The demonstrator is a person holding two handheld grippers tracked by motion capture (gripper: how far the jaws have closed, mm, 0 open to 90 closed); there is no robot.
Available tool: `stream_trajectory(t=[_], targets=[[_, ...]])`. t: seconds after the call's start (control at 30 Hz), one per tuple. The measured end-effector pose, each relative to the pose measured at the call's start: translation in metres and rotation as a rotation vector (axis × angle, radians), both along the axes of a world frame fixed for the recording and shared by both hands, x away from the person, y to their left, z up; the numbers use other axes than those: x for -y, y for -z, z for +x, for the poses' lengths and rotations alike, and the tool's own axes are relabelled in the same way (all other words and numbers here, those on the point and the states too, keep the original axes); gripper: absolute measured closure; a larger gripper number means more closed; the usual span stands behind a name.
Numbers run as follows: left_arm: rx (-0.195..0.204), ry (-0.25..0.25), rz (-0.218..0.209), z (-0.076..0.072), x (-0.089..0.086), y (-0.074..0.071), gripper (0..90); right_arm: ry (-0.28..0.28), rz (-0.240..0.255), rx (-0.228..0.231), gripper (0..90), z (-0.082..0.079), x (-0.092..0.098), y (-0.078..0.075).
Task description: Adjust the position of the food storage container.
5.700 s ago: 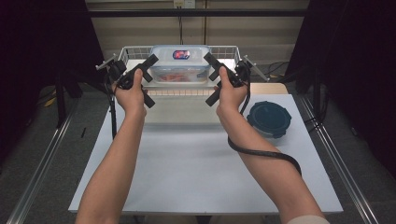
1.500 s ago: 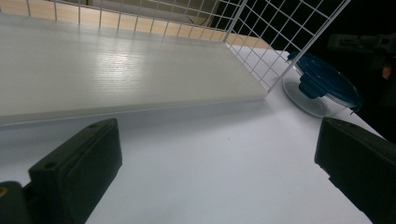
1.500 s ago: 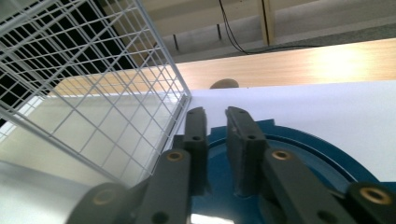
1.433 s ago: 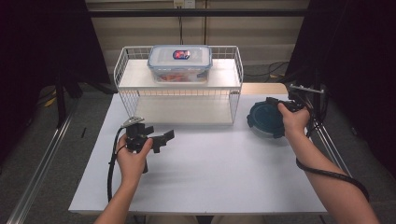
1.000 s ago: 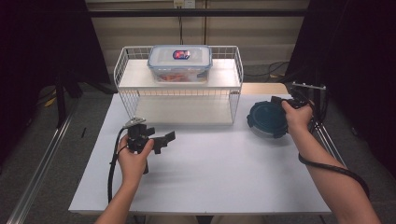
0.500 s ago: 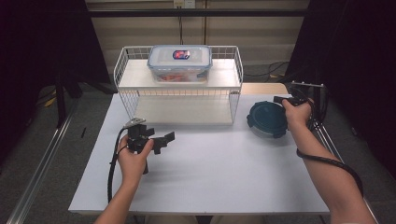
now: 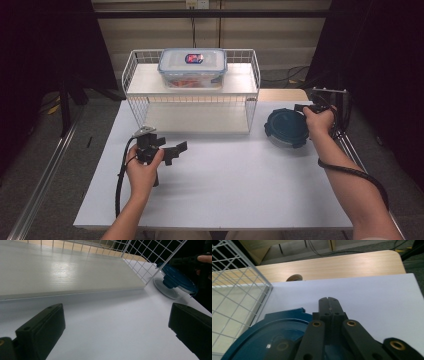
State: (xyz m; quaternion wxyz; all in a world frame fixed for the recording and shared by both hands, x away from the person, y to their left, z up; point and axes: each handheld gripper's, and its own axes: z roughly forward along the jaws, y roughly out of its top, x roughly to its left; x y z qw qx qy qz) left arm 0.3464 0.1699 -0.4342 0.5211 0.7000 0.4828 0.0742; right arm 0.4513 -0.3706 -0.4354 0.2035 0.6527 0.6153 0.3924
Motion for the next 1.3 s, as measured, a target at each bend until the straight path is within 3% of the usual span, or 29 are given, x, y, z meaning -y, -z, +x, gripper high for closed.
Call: stream_trajectory(t=[0.47, 0.57, 0.7, 0.87, 0.97, 1.13, 1.3], targets=[[-0.003, 0.006, 0.003, 0.001, -0.001, 0.001, 0.7, 0.02, 0.019, -0.019, 90.0, 0.005, 0.007, 0.007], [-0.008, 0.005, -0.001, 0.001, -0.001, 0.001, 0.9, 0.003, 0.006, -0.021, 90.0, 0.006, 0.006, 0.006], [-0.008, 0.005, 0.012, 0.001, 0.0, 0.002, 0.9, 0.003, 0.034, -0.034, 90.0, 0.007, 0.004, 0.004], [-0.005, 0.005, 0.0, 0.002, 0.0, 0.002, 0.9, -0.029, 0.052, -0.019, 90.0, 0.006, -0.003, 0.0], [-0.002, 0.003, 0.009, 0.001, 0.0, 0.002, 0.9, -0.059, 0.012, -0.044, 90.0, 0.006, -0.008, -0.006], [-0.003, 0.005, 0.007, 0.001, 0.0, 0.002, 0.9, -0.015, -0.003, -0.037, 90.0, 0.005, 0.001, -0.002], [-0.003, 0.002, 0.008, 0.003, 0.0, 0.003, 1.1, 0.012, 0.04, -0.059, 90.0, 0.005, 0.013, 0.006]])
